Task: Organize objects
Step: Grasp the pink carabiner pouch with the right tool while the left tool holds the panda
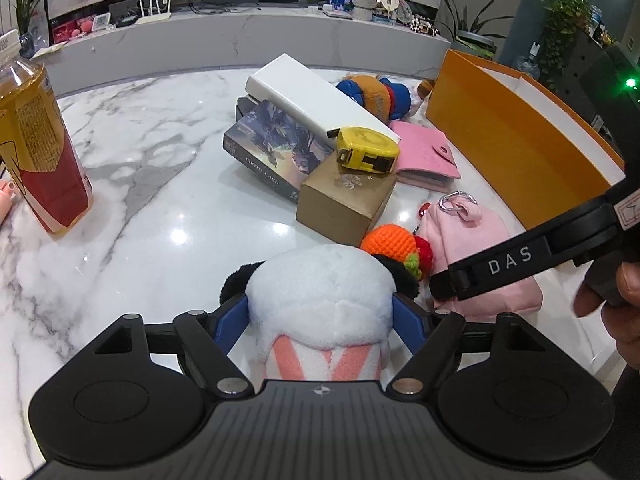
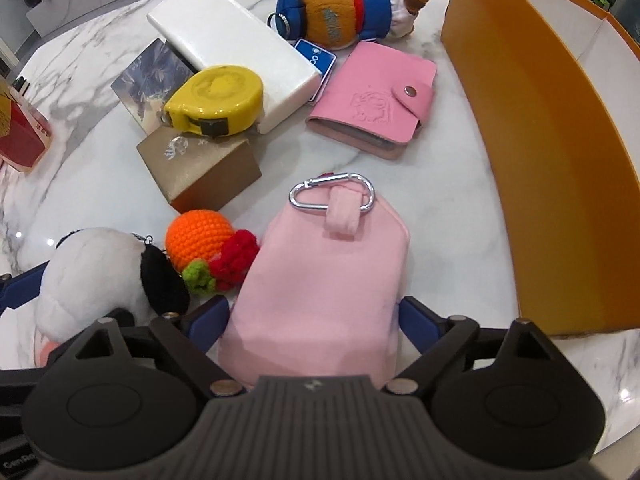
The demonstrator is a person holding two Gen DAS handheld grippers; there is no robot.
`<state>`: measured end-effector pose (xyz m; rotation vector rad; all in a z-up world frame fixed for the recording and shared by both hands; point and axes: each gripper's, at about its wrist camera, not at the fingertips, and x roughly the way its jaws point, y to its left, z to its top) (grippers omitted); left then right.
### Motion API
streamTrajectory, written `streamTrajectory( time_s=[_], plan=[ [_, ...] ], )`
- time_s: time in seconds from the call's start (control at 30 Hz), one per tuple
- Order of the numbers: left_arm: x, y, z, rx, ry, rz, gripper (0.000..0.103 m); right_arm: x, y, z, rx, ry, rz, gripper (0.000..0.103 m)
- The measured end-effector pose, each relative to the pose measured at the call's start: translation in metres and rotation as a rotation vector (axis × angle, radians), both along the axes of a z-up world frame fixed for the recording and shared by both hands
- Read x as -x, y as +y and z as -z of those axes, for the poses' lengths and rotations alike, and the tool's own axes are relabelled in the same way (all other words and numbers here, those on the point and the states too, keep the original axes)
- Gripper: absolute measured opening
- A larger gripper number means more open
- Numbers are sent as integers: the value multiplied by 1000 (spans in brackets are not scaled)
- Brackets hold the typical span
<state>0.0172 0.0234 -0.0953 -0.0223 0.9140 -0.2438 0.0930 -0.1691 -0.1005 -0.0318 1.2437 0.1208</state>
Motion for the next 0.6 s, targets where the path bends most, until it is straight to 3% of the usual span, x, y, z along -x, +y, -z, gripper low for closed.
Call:
streamTrajectory(
  time_s=[0.17, 0.6],
  plan=[
    [-1, 4, -2, 27, 20, -23, 85, -1, 5, -1, 9, -21, -4, 81],
    [7, 7, -23, 7, -19, -8, 83, 12, -1, -16, -136, 9, 21, 62]
  ],
)
